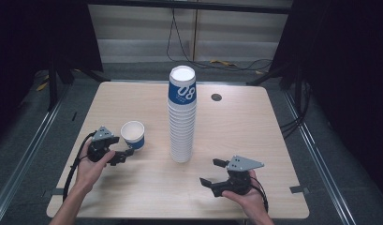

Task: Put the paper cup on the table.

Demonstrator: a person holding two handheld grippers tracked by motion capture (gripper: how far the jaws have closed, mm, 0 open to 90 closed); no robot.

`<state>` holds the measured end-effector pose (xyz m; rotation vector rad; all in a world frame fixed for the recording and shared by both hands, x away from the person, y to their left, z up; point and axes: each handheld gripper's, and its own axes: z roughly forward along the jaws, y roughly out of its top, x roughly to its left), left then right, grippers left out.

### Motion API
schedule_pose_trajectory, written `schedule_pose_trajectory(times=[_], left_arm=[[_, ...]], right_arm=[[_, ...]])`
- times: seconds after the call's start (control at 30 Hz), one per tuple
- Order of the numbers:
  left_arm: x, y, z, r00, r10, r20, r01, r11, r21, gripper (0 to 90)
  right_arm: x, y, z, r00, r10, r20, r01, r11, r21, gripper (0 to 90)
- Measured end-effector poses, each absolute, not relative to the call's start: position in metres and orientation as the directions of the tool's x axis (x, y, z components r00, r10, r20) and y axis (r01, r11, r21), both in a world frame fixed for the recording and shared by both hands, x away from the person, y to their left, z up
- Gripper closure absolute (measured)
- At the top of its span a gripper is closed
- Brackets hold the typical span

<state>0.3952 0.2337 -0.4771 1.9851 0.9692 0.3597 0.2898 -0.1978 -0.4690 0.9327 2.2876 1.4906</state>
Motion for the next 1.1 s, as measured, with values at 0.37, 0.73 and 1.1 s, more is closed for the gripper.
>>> schedule_pose_trajectory(times=[0.37,0.73,1.1], left_arm=[[0.363,0.232,-0.468,0.678,0.719,-0.15,0.468,-0.265,0.843,17.0],[0.331,0.22,-0.466,0.714,0.681,-0.162,0.442,-0.259,0.859,17.0],[0.303,0.203,-0.475,0.713,0.664,-0.227,0.465,-0.206,0.861,17.0]], right_arm=[[0.29,-0.199,-0.469,-0.754,0.645,0.128,0.372,0.258,0.891,13.8],[0.288,-0.203,-0.467,-0.741,0.659,0.127,0.369,0.241,0.898,13.9],[0.288,-0.203,-0.469,-0.733,0.669,0.125,0.373,0.241,0.896,13.8]])
